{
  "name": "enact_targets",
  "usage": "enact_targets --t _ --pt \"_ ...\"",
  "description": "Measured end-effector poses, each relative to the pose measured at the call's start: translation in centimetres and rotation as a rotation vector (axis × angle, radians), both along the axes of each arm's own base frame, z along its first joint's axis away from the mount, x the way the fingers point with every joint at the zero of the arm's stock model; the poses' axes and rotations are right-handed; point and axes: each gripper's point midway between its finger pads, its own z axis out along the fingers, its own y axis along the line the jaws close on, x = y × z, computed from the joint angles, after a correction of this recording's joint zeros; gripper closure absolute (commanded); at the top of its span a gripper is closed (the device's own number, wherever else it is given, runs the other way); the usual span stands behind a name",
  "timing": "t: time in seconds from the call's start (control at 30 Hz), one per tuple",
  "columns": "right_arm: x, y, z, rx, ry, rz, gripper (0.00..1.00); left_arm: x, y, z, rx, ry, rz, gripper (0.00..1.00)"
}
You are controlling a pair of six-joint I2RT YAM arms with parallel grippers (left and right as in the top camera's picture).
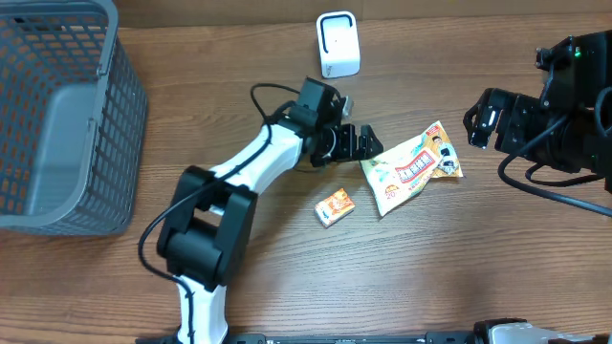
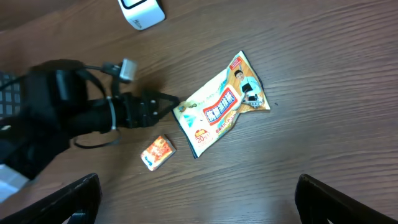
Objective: Scan the item barcode
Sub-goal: 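Reach the left gripper over to the cream wipes pouch and grasp it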
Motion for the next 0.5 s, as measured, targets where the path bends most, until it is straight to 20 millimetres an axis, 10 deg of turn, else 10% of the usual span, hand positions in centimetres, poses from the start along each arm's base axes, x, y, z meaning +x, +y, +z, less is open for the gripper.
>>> enact_targets --t 0.37,0.5 --pt "0.2 0.0 0.1 0.001 -0.01 0.001 0.0 -2.1 -3.6 -1.9 -0.018 0.108 0.039 0.09" --pt "0.2 0.0 0.1 0.001 -0.011 0.001 0.0 -2.3 -5.3 -2.3 -0.046 0.101 0.031 0.33"
